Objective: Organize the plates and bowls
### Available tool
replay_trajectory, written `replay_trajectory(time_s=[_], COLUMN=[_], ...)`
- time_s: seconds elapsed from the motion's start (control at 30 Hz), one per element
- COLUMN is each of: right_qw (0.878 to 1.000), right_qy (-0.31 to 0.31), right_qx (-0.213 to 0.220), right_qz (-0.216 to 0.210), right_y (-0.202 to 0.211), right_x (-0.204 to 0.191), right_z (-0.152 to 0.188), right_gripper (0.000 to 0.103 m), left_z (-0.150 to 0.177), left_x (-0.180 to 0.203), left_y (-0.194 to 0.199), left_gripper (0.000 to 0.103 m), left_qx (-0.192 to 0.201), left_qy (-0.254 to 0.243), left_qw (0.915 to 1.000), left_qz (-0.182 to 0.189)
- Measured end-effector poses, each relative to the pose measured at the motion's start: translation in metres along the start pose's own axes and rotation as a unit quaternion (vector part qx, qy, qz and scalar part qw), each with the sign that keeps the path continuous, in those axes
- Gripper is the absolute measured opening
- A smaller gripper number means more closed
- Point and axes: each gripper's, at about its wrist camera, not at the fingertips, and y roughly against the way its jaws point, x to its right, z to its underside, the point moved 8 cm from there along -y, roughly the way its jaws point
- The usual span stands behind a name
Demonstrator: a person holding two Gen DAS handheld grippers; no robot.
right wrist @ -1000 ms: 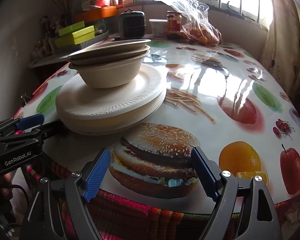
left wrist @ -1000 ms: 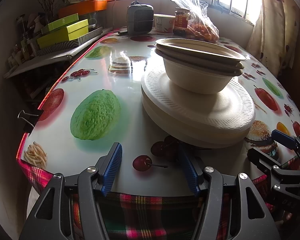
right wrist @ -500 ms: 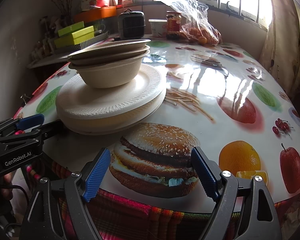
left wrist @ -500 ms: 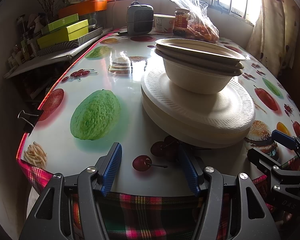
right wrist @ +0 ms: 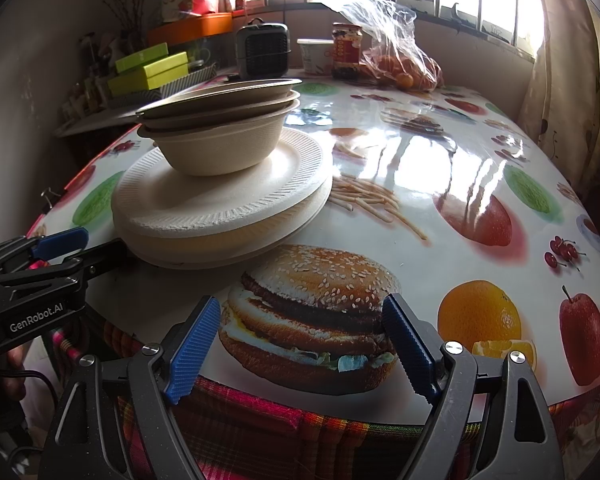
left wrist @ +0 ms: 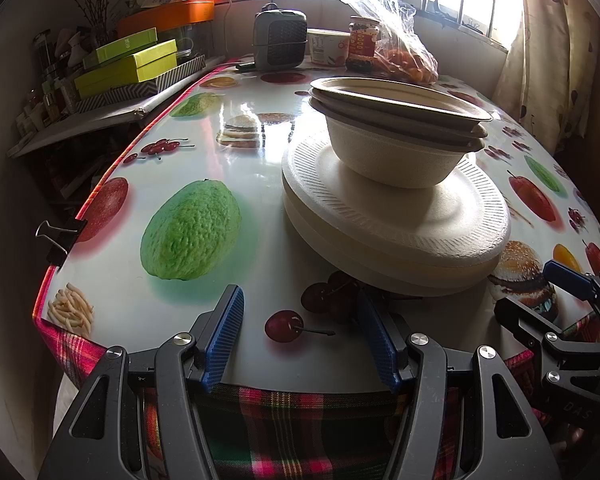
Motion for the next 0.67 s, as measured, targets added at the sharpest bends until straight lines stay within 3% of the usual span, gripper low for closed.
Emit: replay_trajectory(time_s=[0.67], right_qw=[1.000], right_qy=[0.000], right_qx=[0.000], right_qz=[0.000], right_y=[0.0002], right_x=[-0.0002], right_z=[0.0004], right_gripper=[0.084], left_z=[-0.0007], left_x=[0.0006], left_y=[0.0011], left_gripper=[0.060], left_qx=[0.001], left_qy=[0.001], left_qw=[1.0000], left_qz=[0.002])
